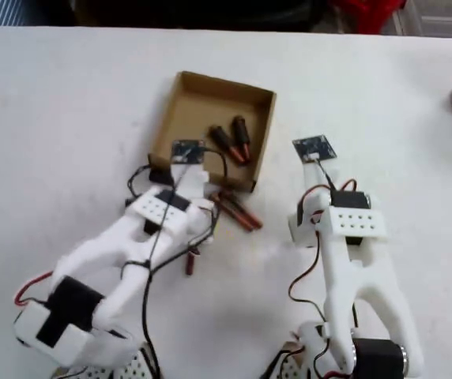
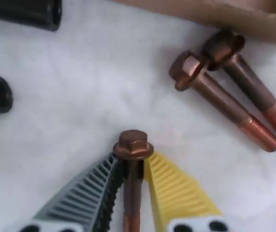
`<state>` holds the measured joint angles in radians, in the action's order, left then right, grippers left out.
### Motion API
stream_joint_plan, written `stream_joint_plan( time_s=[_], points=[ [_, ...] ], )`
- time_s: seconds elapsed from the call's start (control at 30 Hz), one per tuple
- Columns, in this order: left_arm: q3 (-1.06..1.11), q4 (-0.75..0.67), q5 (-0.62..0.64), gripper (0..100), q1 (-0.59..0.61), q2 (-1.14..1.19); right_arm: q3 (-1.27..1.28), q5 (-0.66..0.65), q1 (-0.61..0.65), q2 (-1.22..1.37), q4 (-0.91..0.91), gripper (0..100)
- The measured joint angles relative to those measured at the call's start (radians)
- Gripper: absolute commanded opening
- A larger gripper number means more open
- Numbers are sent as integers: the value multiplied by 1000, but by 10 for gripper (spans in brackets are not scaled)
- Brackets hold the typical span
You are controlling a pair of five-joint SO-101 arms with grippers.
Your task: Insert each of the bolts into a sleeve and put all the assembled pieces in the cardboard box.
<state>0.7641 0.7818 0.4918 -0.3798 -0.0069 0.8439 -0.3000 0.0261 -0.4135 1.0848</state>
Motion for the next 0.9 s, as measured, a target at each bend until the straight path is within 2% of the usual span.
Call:
stream_joint_plan(
  time_s=[0.13, 0.27, 0.53, 0.67, 0.77, 0.9],
  points=[
    [-71, 64, -38, 80, -5, 57, 0, 0, 0, 0, 0, 17],
    [-97, 97, -57, 19, -14, 69, 0, 0, 0, 0, 0, 17],
    [-41, 109, -80, 20, -15, -29, 0, 0, 0, 0, 0, 17],
    [55, 14, -166, 20, -6, -141, 3, 0, 28, 0, 0, 17],
    [103, -81, -186, 21, 60, -204, 26, 0, 75, 0, -31, 17],
    [104, -127, -192, 23, 152, -242, 54, 26, 138, 0, -94, 17]
  ],
)
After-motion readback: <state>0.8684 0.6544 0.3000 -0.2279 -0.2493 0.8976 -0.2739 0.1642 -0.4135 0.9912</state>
